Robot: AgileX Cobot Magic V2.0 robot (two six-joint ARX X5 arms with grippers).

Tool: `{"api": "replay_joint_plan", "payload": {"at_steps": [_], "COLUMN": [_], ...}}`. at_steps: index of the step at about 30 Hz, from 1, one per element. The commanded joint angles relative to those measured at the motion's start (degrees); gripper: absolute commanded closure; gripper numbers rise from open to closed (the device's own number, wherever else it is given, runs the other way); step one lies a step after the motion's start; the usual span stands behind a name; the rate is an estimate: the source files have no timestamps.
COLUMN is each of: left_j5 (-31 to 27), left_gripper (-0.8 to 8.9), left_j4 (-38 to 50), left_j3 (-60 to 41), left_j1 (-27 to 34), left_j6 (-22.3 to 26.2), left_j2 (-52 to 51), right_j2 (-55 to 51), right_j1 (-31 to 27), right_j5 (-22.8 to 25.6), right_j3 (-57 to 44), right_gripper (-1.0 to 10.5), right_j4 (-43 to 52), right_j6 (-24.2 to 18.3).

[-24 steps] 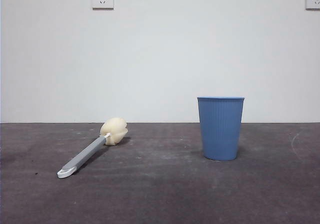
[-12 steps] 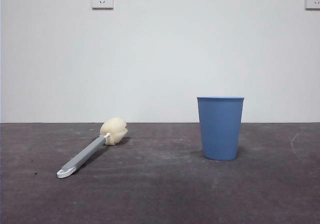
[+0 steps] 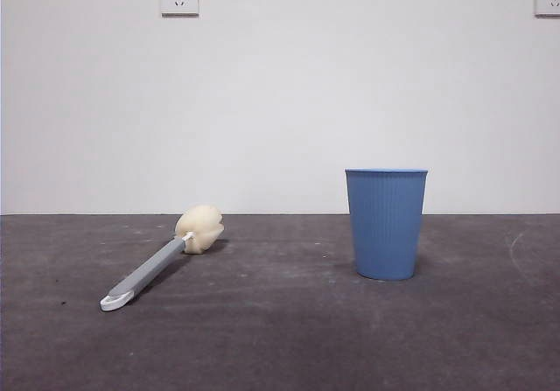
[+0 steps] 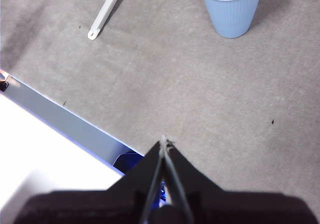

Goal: Pick up the cup brush,pick up the cup,insert the brush into the cup,clean the cup,put the cup brush back,put the cup back to the fixed position on the table

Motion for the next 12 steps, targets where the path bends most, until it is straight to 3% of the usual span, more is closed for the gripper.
{"api": "replay_joint_plan", "payload": {"at_steps": [1,12], "left_j5": [0.13,-0.13], "left_gripper": [8.17,8.17], "left_j4": [0.33,0.33], "left_j3": [-0.83,-0.83], "left_j1": [0.11,0.22], "left_j6": [-2.97,-2.95], "left_j2": [-0.15,-0.13], "right_j2": [-0.07,-0.07], "right_j1": [0.15,0.11], "right_j5": [0.15,0.15], "right_j3": [-0.04,-0.04], "right_gripper": [9.5,9.5], "right_j4": [0.28,0.31], "right_j6": [0.39,0.39]}}
